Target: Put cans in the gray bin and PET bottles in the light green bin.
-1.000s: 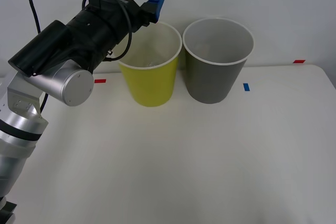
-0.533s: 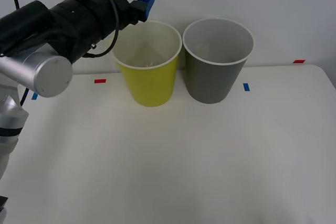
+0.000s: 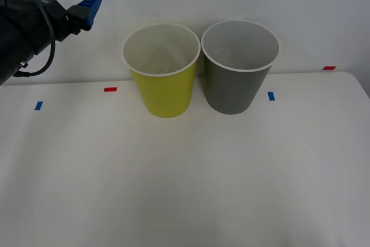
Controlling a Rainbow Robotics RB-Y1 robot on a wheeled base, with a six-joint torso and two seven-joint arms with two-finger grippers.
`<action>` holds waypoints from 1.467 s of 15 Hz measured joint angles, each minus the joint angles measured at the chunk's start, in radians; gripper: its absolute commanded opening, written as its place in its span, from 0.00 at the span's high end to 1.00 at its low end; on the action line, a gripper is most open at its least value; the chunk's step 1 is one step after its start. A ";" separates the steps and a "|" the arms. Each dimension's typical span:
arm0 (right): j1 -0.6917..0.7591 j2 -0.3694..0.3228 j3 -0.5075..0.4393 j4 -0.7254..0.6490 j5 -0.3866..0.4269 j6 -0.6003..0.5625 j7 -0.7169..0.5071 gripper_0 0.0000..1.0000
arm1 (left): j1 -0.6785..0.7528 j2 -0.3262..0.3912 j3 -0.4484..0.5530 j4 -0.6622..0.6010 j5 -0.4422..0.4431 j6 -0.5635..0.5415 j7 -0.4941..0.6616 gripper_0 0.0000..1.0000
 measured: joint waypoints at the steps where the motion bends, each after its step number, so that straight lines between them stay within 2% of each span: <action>1: 0.000 0.000 0.000 0.000 0.000 0.000 0.000 0.00 | 0.040 0.000 0.030 -0.021 0.016 0.001 -0.005 0.00; 5: 0.000 0.000 0.000 0.000 0.000 0.000 0.000 0.00 | 0.222 0.000 0.108 -0.117 0.067 -0.005 -0.004 0.00; 9: 0.000 0.000 0.000 0.000 0.000 0.000 0.000 0.00 | 0.426 -0.002 0.185 -0.216 0.178 -0.011 -0.009 0.00; 12: 0.000 0.000 0.000 0.000 0.000 0.000 0.000 0.00 | 0.601 -0.011 0.193 -0.263 0.234 -0.087 -0.020 0.00; 14: 0.000 0.000 0.000 0.000 0.000 0.000 0.000 0.00 | 0.712 -0.057 0.191 -0.316 0.249 -0.124 -0.040 0.00; 16: 0.000 0.000 0.000 0.000 0.000 0.000 0.000 0.00 | 0.765 -0.114 0.190 -0.346 0.265 -0.133 -0.102 0.00; 18: 0.000 0.000 0.000 0.000 0.000 0.000 0.000 0.00 | 0.788 -0.149 0.176 -0.348 0.221 -0.150 -0.128 0.00; 19: 0.000 0.000 0.000 0.000 0.000 0.000 0.000 0.00 | 0.799 -0.150 0.154 -0.347 0.187 -0.191 -0.123 0.00; 22: 0.000 0.000 0.000 0.000 0.000 0.000 0.000 0.00 | 0.865 -0.117 0.054 -0.316 0.118 -0.403 -0.099 0.00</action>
